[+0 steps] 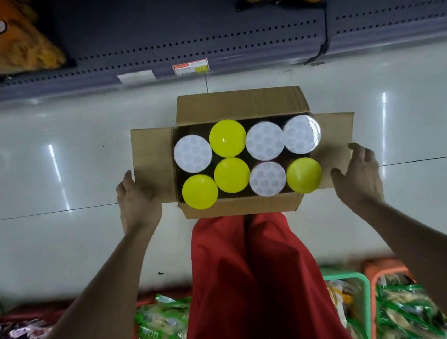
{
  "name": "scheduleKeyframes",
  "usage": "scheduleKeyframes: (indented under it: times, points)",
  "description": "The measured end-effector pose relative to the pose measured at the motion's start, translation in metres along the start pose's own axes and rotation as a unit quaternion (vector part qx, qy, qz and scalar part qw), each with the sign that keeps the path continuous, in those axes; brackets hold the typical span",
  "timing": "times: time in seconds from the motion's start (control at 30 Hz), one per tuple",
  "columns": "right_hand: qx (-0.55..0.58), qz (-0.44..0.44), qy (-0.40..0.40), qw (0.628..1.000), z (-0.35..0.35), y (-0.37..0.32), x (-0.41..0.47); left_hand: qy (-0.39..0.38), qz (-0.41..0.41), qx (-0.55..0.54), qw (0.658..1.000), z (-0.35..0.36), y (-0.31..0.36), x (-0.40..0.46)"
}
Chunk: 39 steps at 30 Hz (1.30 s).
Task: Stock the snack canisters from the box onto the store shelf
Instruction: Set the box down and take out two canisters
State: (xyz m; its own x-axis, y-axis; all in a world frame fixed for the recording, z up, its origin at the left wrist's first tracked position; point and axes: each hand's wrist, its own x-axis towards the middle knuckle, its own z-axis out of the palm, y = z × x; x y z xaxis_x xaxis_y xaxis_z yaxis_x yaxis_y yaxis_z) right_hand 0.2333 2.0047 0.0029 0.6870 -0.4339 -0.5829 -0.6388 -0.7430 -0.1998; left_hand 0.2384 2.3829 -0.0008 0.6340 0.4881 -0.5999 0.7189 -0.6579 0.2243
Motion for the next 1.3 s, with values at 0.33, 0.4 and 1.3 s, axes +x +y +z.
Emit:
scheduleKeyframes:
  times: [0.33, 0.4, 1.3]
  points:
    - [-0.018, -0.152, -0.102, 0.983, 0.011, -0.016, -0.045, -0.069, 0.249, 0.033, 0.966, 0.014, 0.013, -0.06]
    - [-0.02, -0.142, -0.1, 0.985, 0.018, -0.018, -0.043, -0.07, 0.248, 0.049, 0.965, 0.023, 0.016, -0.062]
    - [0.032, -0.186, -0.03, 0.981, -0.191, -0.08, -0.152, -0.028, 0.206, 0.004, 0.978, -0.146, 0.115, -0.195]
